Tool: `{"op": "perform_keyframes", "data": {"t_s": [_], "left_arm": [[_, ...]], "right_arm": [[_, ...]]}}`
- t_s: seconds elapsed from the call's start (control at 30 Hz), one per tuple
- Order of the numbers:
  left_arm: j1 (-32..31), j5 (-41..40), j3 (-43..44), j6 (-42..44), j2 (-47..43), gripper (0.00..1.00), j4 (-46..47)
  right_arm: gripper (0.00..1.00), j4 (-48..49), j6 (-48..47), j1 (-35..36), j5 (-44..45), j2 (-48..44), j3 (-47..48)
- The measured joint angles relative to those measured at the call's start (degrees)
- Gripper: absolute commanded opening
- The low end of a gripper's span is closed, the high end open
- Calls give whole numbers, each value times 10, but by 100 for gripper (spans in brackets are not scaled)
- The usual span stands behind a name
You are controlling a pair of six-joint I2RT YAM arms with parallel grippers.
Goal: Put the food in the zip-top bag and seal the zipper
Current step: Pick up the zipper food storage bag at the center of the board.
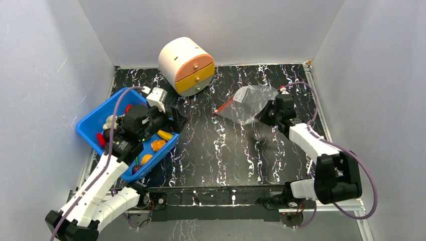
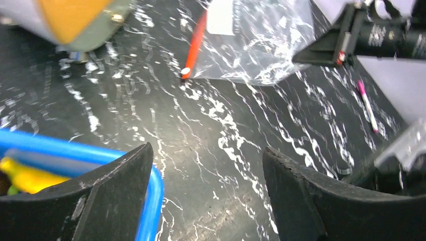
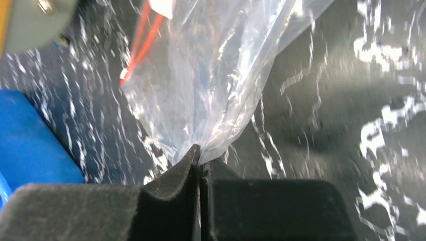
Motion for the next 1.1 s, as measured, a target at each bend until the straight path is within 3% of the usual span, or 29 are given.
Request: {"op": "perform_keyframes", "data": {"t_s": [0.13, 0.23, 0.33, 0.67, 0.9, 0.97, 1.1], "left_arm": [[0, 149, -6, 64, 60, 80, 46], [0, 231, -39, 141, 49, 80, 108], [-10, 301, -52, 283, 80, 81, 162], [-77, 324, -64, 382, 180, 82, 192], [-114, 307, -69, 428, 200, 74, 192], [-118, 301, -69, 436, 205, 65, 194], [-122, 289, -70, 453, 209, 7, 198]], "right_arm": [[0, -109, -21, 0, -60, -76, -24], [0, -147, -11, 0, -125, -148, -26], [0, -158, 41, 0, -217, -195, -31], [0, -94, 167, 0, -327, -252, -40], [0, -84, 196, 0, -354, -252, -40], [0, -84, 199, 0, -359, -252, -40], [0, -85, 201, 0, -362, -257, -40]]}}
